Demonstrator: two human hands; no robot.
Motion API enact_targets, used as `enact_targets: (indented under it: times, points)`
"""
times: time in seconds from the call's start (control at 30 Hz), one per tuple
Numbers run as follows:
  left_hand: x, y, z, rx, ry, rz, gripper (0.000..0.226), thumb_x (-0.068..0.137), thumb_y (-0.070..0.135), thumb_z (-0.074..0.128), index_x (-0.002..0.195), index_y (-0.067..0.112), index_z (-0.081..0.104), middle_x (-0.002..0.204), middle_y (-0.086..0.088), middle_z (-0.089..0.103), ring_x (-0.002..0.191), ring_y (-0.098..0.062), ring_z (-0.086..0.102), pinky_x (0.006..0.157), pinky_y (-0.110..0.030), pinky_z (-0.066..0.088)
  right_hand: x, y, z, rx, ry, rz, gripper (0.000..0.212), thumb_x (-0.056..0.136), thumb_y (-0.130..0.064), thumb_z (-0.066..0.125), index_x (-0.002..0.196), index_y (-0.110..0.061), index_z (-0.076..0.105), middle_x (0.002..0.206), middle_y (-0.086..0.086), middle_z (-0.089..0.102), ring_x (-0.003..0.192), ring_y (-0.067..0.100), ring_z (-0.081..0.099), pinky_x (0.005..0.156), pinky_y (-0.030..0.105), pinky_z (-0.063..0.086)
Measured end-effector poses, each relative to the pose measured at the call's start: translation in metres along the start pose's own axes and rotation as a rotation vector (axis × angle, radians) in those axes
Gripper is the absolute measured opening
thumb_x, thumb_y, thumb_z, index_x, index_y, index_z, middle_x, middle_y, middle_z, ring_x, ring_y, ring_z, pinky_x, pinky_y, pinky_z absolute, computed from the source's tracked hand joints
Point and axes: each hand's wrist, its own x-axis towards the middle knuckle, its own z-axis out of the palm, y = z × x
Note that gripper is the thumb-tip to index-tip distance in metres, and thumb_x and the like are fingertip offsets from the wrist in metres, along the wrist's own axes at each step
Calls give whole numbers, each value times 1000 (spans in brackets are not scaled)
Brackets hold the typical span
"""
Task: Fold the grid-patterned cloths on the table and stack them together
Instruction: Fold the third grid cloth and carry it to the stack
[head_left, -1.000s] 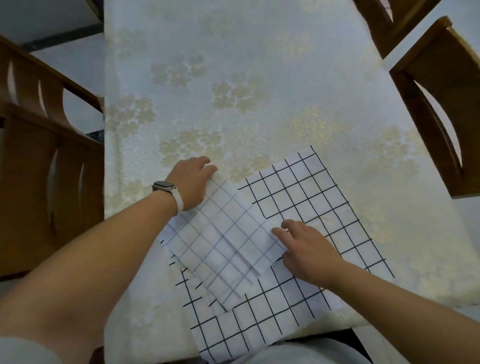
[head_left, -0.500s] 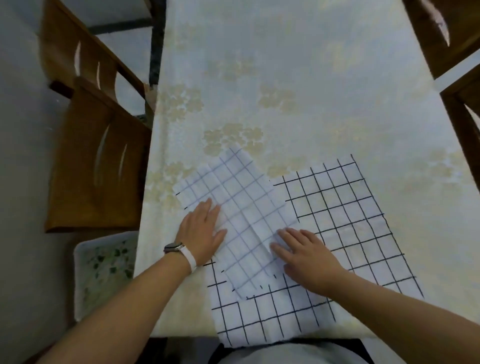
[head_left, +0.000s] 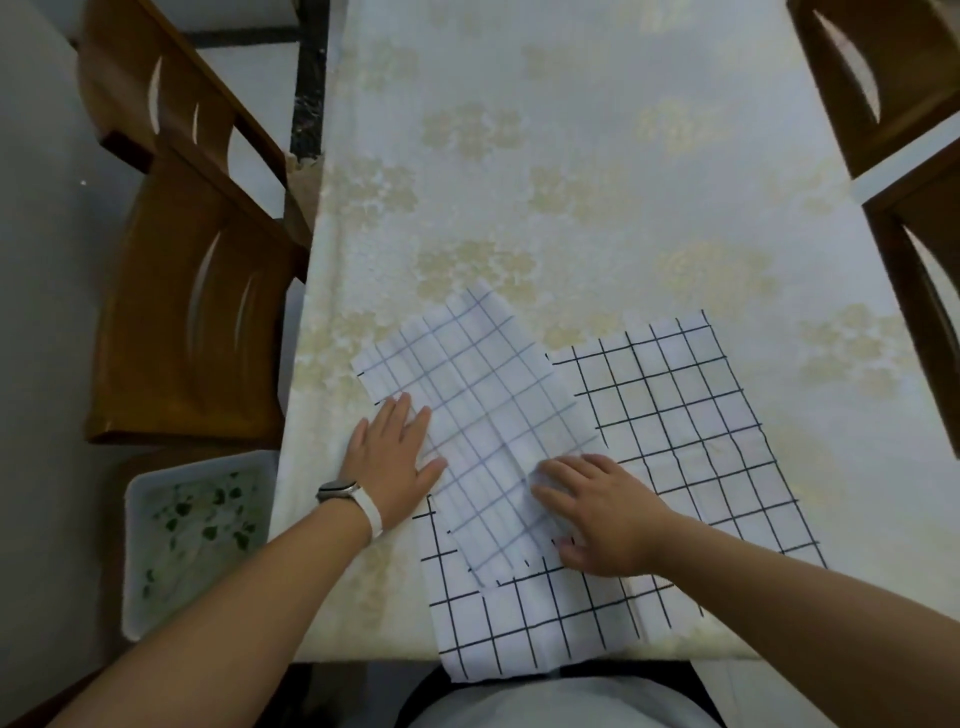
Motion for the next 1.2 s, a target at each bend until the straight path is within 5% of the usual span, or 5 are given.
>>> enact_targets:
  times: [0.27,0.53,0.73,0.93,1.2]
  points:
    - [23,36,-14,-7,40,110,73,94,62,26,152,29,-4,160,1,-15,147,-18,-13,118,-41,0,43,-3,-11,22,130,120,58,88,-40,46,140,-13,48,146,15,47,134,33,46,104,46,43]
    - [22,35,7,31,-44,78,83,87,75,18,150,31,-14,157,1,-25,145,-22,-21,118,-48,0,83,29,-28,3,22,163,63,102,-44,24,156,-22,0,163,8,-13,150,26,-12,121,45,2]
    - [14,38,13,9,-45,24,86,86,75,18,150,27,-14,157,1,-26,144,-21,-23,118,-48,-3,87,41,-28,-18,-73,116,68,100,-53,24,156,-23,-1,164,7,-9,150,28,-7,121,45,7]
    - [12,33,5,-153,272,-24,39,84,41,58,114,15,59,122,-6,55,113,-29,50,87,-40,43,103,50,-49,128,61,147,50,84,-20,55,132,-6,50,147,21,36,132,41,37,101,46,42]
    - [-6,34,9,-322,287,-343,34,84,38,59,111,18,58,108,-4,54,100,-26,50,80,-36,44,108,66,-57,403,122,444,49,82,-10,56,130,-9,50,124,16,44,111,37,47,86,39,46]
